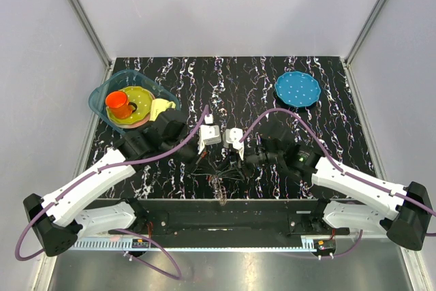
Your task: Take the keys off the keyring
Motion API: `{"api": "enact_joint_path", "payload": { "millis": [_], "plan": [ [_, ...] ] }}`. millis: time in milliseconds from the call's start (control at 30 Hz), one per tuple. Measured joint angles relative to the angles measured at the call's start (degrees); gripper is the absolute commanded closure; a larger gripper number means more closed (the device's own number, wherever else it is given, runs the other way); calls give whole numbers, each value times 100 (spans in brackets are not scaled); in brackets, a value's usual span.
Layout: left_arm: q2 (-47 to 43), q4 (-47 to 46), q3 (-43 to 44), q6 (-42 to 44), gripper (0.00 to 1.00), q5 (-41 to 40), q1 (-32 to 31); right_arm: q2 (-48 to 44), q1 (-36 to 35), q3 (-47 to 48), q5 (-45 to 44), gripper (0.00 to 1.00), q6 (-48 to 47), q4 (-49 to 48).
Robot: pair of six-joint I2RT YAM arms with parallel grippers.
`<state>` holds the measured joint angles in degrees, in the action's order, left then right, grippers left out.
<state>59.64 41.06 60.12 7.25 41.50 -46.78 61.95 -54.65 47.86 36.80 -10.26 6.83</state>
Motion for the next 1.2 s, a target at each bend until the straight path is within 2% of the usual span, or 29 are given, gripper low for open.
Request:
{"api": "enact_joint_path", "payload": {
  "millis": [233,433,500,567,733,833,1200],
  "plan": [
    [0,-2,-2,-2,100,33,0,28,2,-26,149,71,2,-153],
    [0,22,-2,-2,100,33,0,109,17,-31,289,83,22,-234],
    [0,42,-4,2,100,31,0,125,31,-33,326,90,28,-240],
    [0,63,-4,2,100,28,0,146,33,-33,343,91,28,-256],
    [0,83,-4,2,100,26,0,162,33,-35,352,73,48,-260],
    [0,76,-7,2,100,11,0,149,33,-44,313,66,98,-271],
    [-22,-4,-11,0,100,15,0,-55,66,-96,153,68,160,-271]
  ]
}}
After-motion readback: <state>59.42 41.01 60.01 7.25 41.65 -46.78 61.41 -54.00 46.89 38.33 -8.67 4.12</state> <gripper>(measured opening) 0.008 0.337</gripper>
